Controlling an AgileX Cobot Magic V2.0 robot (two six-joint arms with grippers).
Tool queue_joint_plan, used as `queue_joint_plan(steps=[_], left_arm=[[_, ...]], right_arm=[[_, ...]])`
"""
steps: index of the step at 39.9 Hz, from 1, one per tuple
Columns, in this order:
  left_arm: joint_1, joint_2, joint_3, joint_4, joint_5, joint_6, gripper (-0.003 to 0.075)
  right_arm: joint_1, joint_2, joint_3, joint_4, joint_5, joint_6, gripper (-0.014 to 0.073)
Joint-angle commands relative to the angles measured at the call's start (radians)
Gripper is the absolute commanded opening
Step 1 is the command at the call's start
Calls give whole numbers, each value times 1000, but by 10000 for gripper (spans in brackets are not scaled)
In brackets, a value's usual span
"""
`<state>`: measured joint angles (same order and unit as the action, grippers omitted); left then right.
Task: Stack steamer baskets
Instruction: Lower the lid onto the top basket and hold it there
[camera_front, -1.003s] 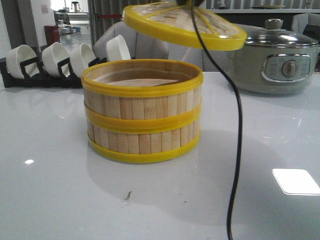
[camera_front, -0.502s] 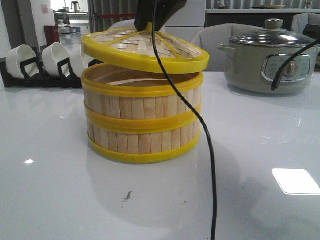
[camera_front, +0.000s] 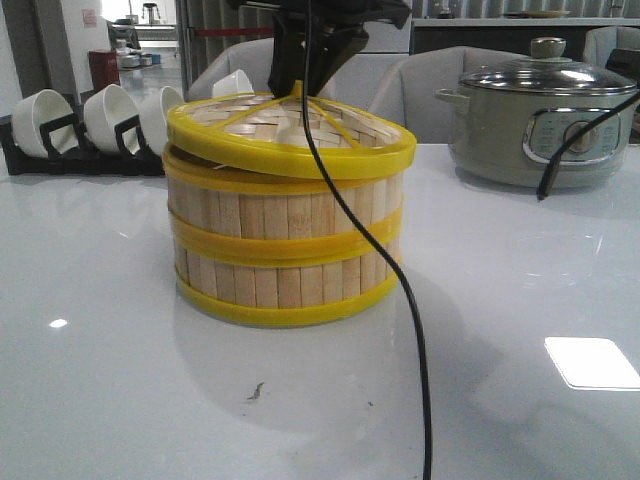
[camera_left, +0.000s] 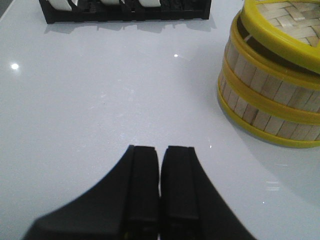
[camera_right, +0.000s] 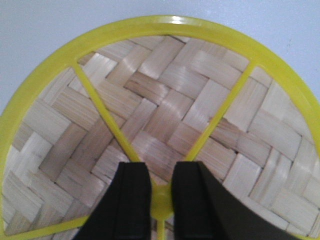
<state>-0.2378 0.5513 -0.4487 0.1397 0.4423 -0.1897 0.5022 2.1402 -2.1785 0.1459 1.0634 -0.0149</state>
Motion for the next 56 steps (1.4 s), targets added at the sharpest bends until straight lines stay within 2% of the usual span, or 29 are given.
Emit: queue_joint_plan(steps=[1,53,56], left_arm=[[0,5,-28,12,-74,-12,85],[0,5,-27,18,-74,-12,85],[0,5,-27,18,-74,-12,85]], right_arm=[[-2,-71,-39,27,-54,-13,28],[9,-48,-39,43,-83,-13,28],[9,-48,-39,43,-83,-13,52]])
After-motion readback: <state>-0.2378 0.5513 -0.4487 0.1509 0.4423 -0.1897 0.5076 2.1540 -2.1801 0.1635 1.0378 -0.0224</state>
